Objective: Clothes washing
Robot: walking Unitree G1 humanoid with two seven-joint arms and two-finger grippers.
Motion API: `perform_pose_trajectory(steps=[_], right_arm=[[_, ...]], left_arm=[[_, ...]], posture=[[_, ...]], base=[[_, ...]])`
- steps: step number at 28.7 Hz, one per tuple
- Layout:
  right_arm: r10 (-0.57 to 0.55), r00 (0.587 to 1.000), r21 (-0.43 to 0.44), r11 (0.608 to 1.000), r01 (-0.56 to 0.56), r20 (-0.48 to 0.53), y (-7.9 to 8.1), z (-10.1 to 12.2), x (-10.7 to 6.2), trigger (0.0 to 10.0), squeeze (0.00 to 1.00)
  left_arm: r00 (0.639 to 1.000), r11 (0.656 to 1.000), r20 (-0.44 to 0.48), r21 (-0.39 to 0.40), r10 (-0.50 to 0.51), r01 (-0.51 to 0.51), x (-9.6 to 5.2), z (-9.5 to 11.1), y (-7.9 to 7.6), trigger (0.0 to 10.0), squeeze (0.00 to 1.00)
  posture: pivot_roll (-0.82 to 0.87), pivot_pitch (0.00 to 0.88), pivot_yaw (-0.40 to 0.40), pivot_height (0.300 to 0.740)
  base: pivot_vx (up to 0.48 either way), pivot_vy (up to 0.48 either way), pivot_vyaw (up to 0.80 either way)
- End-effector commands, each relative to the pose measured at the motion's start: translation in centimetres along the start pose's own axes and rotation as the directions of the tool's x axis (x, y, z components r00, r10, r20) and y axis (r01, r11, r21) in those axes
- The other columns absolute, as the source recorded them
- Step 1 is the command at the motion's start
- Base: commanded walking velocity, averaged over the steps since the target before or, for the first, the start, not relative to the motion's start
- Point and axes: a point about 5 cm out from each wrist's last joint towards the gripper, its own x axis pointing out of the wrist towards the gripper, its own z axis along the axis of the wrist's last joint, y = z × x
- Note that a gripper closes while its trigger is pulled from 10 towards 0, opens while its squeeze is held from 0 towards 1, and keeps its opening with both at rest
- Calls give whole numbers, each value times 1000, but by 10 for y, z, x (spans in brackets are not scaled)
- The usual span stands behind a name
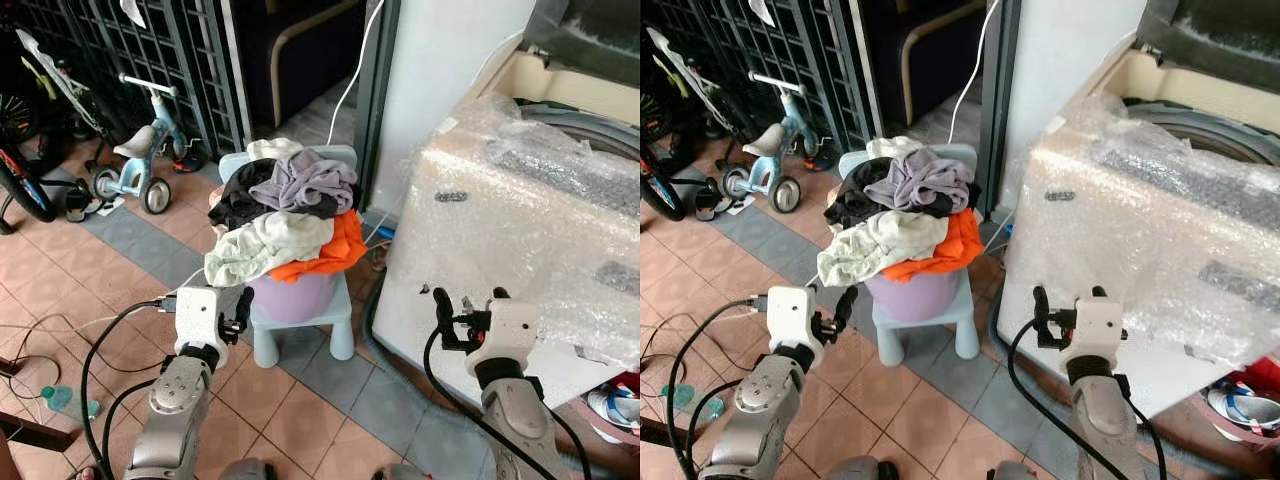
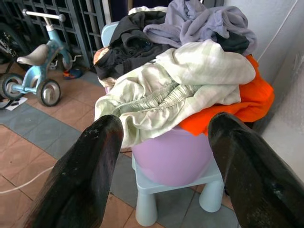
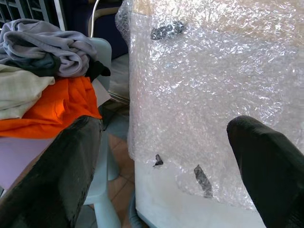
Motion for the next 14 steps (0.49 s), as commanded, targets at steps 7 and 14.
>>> perform_pose_trajectory(steps=[7,14], right_arm=[[4,1000,-5,1000,-4,11,-3,7,-1,10000,0],[0,1000,8,1000,0,6,-3,7,2,10000,0]], left_arm=[[1000,1000,5,17,-8,8,-3,2,0,10000,0],[1000,1000,-3,25,-19,19,-3,0,-1,10000,0]], posture=[[-108,0,62,740],[-105,0,65,740]], base=[[0,0,0],[0,0,0]])
